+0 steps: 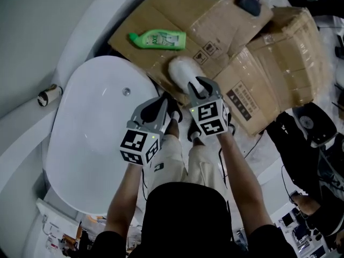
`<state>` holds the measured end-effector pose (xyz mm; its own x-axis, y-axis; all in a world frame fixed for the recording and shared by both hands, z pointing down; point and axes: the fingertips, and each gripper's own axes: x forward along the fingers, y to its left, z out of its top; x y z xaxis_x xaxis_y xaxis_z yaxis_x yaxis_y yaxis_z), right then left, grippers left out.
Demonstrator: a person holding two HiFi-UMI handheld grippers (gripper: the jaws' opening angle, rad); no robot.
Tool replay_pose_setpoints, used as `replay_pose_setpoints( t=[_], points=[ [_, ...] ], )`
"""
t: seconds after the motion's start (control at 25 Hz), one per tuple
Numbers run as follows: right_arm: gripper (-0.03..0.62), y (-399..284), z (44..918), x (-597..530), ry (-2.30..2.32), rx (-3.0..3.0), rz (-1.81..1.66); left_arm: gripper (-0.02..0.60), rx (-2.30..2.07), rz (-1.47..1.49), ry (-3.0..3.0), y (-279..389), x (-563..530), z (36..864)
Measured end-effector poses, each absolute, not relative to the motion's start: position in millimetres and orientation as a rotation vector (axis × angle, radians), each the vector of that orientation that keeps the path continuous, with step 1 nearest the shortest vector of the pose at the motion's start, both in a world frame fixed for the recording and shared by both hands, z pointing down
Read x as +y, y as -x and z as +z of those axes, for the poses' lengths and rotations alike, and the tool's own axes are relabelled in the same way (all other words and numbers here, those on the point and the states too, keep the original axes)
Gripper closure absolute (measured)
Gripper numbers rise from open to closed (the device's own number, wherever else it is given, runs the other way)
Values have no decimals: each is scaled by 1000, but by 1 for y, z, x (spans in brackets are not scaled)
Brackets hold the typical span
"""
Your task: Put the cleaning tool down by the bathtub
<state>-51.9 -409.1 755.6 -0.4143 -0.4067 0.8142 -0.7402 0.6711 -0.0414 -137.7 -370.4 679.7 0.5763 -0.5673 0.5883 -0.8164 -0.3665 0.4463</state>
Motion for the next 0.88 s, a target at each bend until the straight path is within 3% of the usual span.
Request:
replay_pose_setpoints(
  t=[0.88],
  points=[
    [490,-1,624,-322,-909,-2257,364,583,-1319,303,-2105,86,-299,594]
  ],
)
